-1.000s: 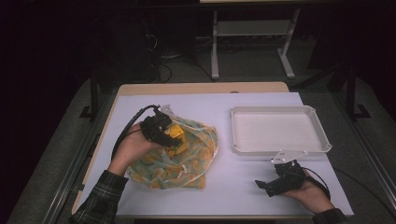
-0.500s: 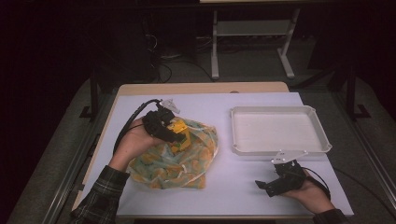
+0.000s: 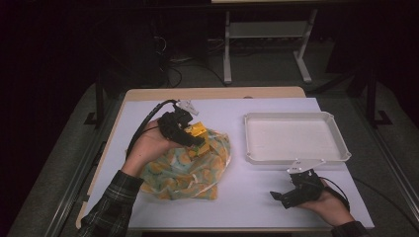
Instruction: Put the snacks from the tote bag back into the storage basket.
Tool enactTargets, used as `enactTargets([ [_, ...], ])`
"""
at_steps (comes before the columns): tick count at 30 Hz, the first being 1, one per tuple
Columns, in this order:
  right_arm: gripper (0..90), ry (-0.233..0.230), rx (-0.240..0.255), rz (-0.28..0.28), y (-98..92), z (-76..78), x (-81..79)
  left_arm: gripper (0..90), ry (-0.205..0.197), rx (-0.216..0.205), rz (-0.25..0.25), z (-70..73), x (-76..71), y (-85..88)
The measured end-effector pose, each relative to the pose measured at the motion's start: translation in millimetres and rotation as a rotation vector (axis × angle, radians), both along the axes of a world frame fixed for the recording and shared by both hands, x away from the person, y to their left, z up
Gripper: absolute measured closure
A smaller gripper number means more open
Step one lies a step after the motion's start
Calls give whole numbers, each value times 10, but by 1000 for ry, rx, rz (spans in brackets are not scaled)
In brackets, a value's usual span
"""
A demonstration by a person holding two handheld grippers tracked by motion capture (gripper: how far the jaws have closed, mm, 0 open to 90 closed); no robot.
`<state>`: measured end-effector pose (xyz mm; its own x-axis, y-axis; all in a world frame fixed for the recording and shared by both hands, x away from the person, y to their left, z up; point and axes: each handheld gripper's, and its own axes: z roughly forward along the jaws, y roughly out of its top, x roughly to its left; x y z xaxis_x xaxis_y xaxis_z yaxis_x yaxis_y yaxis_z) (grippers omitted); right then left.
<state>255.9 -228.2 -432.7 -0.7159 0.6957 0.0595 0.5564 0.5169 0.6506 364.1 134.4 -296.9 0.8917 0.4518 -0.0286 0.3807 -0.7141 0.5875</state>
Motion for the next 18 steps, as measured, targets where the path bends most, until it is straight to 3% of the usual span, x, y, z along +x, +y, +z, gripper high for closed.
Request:
enactTargets([
  [5,2,0,1,1,1,0,-1,531,-3,8,-29,11,19,-73],
  [18,2,0,7,5,21,7,-7,532,-14,-19,-59,13,62,-334],
])
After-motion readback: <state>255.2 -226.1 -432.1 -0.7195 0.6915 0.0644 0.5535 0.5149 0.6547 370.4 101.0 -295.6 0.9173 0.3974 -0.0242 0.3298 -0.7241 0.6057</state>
